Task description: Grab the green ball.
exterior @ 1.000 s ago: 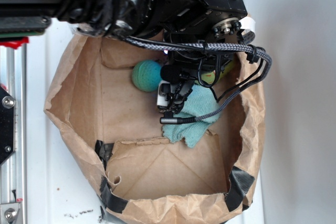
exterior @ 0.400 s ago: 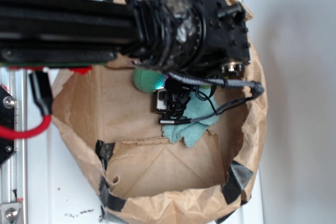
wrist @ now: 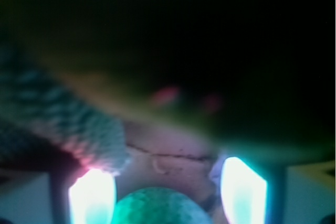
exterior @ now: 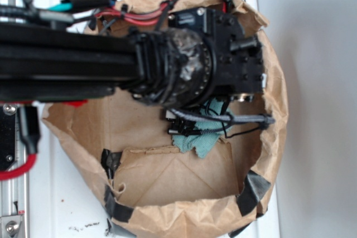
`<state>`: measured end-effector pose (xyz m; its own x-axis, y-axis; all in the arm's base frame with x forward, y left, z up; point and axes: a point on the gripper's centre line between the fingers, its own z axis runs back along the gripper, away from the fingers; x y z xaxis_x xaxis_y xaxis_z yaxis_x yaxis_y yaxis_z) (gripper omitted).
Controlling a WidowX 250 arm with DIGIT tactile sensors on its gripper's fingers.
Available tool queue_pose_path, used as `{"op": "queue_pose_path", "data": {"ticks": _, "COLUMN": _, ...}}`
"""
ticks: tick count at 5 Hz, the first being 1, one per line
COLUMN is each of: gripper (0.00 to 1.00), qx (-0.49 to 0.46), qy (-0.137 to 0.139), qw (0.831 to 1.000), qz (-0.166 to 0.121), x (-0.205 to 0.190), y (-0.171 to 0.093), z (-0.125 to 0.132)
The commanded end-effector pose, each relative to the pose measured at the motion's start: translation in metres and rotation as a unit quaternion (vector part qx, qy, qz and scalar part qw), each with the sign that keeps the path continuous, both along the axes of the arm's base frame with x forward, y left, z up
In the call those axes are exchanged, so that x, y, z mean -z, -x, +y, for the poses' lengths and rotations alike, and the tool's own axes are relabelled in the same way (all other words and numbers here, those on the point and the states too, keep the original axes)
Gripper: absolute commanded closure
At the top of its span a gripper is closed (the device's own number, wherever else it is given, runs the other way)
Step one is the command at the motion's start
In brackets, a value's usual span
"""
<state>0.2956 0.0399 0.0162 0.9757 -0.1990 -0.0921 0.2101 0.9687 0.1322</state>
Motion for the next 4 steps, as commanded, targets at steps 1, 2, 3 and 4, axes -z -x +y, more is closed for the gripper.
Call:
{"op": "queue_pose_path", "data": {"ticks": 1, "gripper": 1.00, "qx": 0.027, "qy": 0.004, "qw": 0.998, "qz": -0.047, "x": -0.032, "y": -0.009, "z": -0.009}}
{"op": "queue_pose_path", "data": {"ticks": 2, "gripper": 1.00, "qx": 0.031, "qy": 0.010, "qw": 0.998, "qz": -0.060, "x": -0.045, "y": -0.010, "z": -0.008}}
{"op": "queue_pose_path", "data": {"ticks": 3, "gripper": 1.00, "qx": 0.026, "qy": 0.027, "qw": 0.996, "qz": -0.081, "x": -0.068, "y": -0.009, "z": -0.006}}
{"op": "queue_pose_path", "data": {"ticks": 4, "gripper": 1.00, "qx": 0.017, "qy": 0.046, "qw": 0.994, "qz": -0.102, "x": -0.092, "y": -0.005, "z": -0.002}}
